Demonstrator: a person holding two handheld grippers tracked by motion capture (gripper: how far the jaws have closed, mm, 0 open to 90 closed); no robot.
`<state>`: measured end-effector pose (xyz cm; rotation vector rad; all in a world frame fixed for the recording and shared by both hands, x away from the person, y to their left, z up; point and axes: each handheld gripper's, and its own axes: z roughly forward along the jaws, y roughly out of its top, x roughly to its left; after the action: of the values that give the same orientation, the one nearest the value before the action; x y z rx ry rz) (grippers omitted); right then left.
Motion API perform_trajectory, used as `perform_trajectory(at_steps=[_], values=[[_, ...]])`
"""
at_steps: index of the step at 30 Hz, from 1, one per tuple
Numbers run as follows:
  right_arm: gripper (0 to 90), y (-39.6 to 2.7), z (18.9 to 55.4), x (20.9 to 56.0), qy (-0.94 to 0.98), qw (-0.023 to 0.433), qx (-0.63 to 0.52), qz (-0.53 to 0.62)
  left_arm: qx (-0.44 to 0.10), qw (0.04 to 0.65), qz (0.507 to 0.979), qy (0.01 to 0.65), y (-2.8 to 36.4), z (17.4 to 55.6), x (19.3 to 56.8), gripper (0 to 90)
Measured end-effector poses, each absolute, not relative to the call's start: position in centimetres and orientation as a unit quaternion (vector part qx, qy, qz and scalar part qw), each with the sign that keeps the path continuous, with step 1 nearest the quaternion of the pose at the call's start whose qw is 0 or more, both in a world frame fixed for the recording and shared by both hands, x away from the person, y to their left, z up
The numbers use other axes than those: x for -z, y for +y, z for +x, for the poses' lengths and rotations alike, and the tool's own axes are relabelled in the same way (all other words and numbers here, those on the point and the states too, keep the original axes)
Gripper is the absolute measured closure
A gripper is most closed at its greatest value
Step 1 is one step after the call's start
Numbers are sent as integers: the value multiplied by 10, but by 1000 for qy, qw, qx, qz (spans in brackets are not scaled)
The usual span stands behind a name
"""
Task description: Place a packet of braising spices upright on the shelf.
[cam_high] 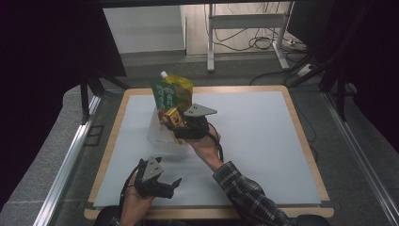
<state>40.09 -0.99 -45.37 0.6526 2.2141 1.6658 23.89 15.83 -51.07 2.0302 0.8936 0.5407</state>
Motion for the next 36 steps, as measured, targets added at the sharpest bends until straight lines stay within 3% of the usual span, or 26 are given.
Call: perform_trajectory(at_steps=[10, 36], values=[[319, 0, 396, 458, 769, 148, -580, 223, -215, 416, 809, 355, 158, 239, 511, 0], [325, -22, 386, 486, 781, 141, -562, 234, -215, 411, 812, 354, 156, 239, 512, 0]])
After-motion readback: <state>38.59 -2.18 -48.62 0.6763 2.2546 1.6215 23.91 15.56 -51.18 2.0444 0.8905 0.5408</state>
